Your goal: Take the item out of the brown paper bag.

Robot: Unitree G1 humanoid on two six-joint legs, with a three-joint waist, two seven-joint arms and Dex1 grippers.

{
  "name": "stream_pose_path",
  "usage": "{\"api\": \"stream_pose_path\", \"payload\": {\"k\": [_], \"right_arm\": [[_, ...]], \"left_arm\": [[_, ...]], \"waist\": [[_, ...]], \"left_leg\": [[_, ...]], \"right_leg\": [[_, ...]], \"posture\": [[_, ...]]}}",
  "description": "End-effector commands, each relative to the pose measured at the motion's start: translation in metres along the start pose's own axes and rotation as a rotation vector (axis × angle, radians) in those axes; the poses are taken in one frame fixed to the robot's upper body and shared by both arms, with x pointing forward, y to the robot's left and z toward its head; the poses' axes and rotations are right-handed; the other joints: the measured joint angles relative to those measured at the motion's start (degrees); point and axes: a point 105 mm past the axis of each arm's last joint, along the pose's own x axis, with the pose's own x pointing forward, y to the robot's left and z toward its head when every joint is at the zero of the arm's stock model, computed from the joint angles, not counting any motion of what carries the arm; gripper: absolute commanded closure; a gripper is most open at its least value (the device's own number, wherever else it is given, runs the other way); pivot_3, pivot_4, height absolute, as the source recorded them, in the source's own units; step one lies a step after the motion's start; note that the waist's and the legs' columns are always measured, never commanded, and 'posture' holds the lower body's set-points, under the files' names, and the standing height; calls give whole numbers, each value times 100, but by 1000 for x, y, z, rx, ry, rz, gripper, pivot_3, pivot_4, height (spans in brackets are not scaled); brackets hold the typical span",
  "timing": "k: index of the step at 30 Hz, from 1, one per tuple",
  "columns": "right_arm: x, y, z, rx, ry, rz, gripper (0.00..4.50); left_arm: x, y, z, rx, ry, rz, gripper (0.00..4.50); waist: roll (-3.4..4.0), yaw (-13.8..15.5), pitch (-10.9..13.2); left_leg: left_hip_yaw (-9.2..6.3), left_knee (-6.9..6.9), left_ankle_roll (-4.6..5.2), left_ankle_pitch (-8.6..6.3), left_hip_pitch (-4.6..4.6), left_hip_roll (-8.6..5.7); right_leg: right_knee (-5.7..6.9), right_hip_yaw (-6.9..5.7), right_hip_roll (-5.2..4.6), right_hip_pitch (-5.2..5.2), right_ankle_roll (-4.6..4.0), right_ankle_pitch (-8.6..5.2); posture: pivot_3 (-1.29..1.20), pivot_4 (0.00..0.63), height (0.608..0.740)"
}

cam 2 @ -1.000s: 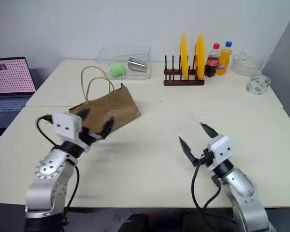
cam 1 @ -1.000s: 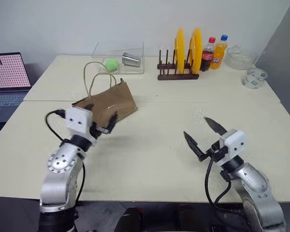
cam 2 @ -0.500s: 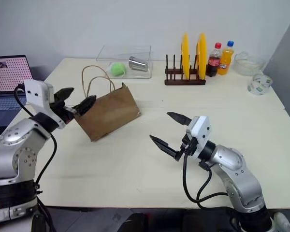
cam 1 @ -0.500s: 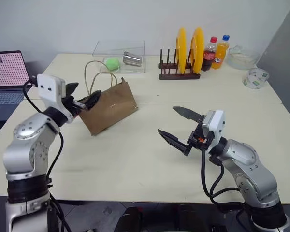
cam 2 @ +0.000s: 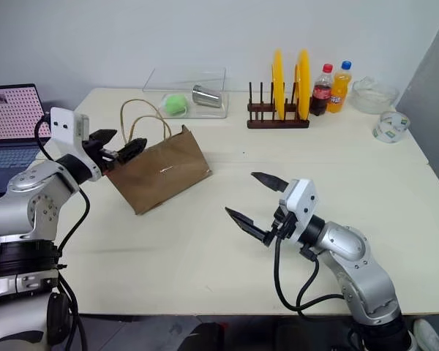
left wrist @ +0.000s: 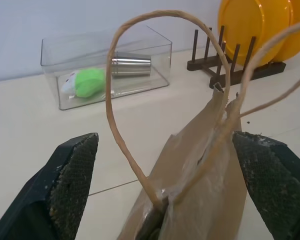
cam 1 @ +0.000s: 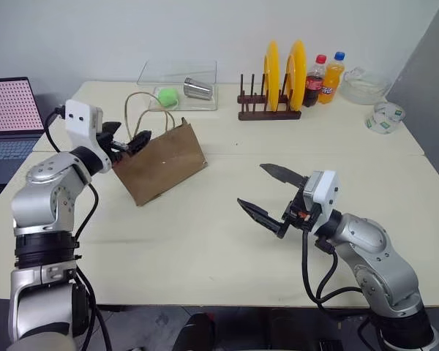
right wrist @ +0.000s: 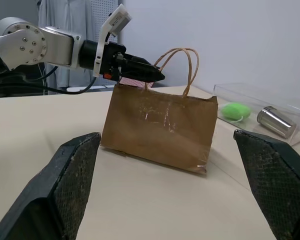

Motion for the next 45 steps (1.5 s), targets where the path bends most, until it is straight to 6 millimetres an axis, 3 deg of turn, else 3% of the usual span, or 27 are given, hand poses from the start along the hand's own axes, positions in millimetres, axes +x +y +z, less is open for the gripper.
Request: {"api": "stream_pose_path", "payload": {"k": [1,10,18,23,36,39,45], "right_arm": [[4,4,20,-54,-51,30,0],[10,7,37,-69,-78,94,0],[10,4,39,-83,-68,107,0],[9,2,38,-86,-64,102,0],[8,-1,38,-92,-63,73,0],[8,-1,38,-94,-62,71,0],[6,0,38,-98,-57,68,0]], "left_arm": [[2,10,16,8,-18,21,13],[27,7,20,-11,-5,-21,13],[47,10,48,29,-62,-46,13],[54,15,61,71,-55,-41,13],[65,19,69,113,-29,-4,13],[66,18,71,119,-37,-4,647],[67,16,77,130,-55,-8,2471]], "waist": [[0,0,0],[-5,-2,3],[-16,-11,9],[-20,-43,11],[-26,-128,15],[-27,-128,15],[-29,-128,16]], "left_leg": [[0,0,0,0,0,0],[-1,1,-7,4,-4,-1],[-1,3,-7,4,-8,-2],[0,3,-7,4,-13,-4],[1,4,-7,5,-16,-4],[1,4,-7,5,-16,-4],[0,4,-8,5,-20,-4]], "right_leg": [[1,-1,0,0,0,0],[2,-3,0,-4,0,0],[2,-4,0,-7,0,0],[4,-4,0,-12,1,0],[9,-5,1,-18,1,0],[10,-5,1,-19,1,0],[10,-5,1,-23,1,0]], "posture": [[0,150,740],[0,150,740],[0,150,740],[0,150,740],[0,150,740],[0,150,740],[0,150,740]]}}
